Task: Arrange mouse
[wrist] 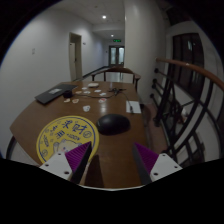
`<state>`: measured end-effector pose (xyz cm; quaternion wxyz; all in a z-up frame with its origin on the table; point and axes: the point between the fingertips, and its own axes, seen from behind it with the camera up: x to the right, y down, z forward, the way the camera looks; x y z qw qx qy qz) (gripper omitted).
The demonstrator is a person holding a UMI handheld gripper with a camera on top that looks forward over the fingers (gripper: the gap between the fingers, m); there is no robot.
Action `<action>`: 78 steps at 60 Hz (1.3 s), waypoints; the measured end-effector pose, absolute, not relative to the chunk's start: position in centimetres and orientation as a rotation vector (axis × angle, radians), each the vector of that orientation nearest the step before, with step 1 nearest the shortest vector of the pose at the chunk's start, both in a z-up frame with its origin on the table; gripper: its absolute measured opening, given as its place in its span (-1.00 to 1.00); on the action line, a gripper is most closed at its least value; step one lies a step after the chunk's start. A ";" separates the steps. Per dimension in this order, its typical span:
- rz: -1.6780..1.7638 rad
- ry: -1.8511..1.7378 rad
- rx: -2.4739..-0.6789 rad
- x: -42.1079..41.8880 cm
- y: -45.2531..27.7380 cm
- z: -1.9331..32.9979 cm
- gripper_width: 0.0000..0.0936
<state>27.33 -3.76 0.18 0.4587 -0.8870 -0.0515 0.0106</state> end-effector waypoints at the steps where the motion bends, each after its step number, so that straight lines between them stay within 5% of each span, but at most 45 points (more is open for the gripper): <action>1: 0.048 -0.125 -2.189 27.0 -3.7 0.1 0.78; 32: 0.037 -0.027 -2.235 23.9 8.3 -2.1 0.79; 34: -0.006 -0.016 -2.241 24.4 8.5 -2.1 0.52; 39: -0.008 0.039 -2.229 24.2 9.7 -2.1 0.23; 52: 0.007 0.126 -2.214 24.7 9.5 -1.9 -0.25; 67: 0.144 -0.018 -2.033 16.6 2.1 10.5 -0.24; 78: 0.081 -0.206 -2.039 10.4 -2.9 8.4 -0.22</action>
